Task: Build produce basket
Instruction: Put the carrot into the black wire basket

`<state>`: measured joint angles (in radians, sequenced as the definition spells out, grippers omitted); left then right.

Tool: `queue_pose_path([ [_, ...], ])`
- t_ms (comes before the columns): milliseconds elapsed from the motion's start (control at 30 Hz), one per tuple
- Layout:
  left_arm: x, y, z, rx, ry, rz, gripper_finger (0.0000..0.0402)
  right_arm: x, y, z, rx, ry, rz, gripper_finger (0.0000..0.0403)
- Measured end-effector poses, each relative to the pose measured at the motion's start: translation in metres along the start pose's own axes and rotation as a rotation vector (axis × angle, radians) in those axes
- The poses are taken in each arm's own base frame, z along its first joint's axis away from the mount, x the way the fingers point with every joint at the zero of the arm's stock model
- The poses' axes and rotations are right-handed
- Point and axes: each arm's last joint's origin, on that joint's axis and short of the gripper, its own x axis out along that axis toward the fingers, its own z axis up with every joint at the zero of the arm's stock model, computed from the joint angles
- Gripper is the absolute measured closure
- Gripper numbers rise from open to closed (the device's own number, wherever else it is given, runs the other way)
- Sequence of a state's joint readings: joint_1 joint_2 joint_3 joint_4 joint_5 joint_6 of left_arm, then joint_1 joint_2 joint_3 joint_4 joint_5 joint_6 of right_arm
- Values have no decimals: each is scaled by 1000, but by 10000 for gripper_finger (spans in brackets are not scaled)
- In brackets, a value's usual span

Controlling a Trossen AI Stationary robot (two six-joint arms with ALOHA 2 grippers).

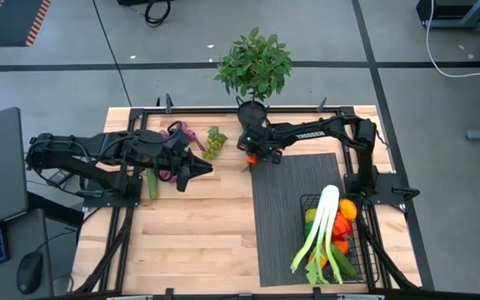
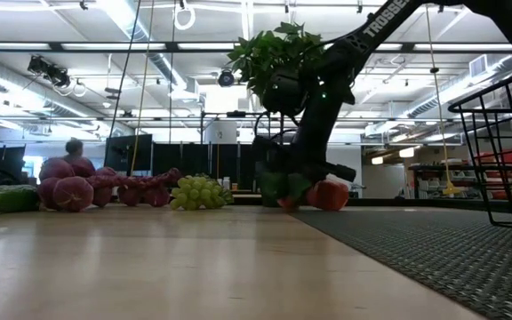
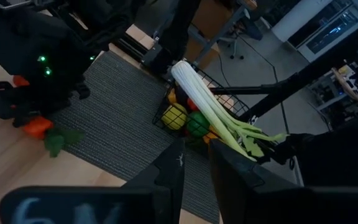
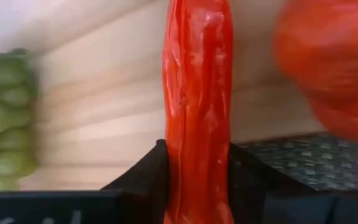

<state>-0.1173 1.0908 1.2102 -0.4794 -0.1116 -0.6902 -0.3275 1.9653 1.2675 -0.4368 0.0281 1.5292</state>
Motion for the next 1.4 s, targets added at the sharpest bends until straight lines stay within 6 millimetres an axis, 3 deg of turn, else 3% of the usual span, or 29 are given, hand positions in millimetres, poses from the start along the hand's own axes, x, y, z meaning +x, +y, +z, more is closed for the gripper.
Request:
queue_pose_path([
  [233, 0, 0, 0, 8, 5, 4, 322, -28, 8, -1, -31, 42, 81, 270],
  [400, 0, 0, -1, 8, 6, 4, 322, -72, 11, -6, -91, 63, 151, 271],
  [567, 0, 1, 0, 7, 4, 7, 322, -126, -1, -22, -192, 136, 164, 271],
  [767, 0, 1, 0, 6, 5, 5, 322, -199, -38, -50, -275, 290, 131, 271],
  [1033, 0, 1, 0, 6, 5, 5, 322, -285, -103, -77, -205, 459, 118, 271],
  [1200, 0, 1, 0, 2, 5, 5, 322, -315, -141, -92, -201, 610, 29, 271],
  [1400, 0, 1, 0, -54, 5, 5, 322, -328, -170, -117, -299, 755, -168, 271],
])
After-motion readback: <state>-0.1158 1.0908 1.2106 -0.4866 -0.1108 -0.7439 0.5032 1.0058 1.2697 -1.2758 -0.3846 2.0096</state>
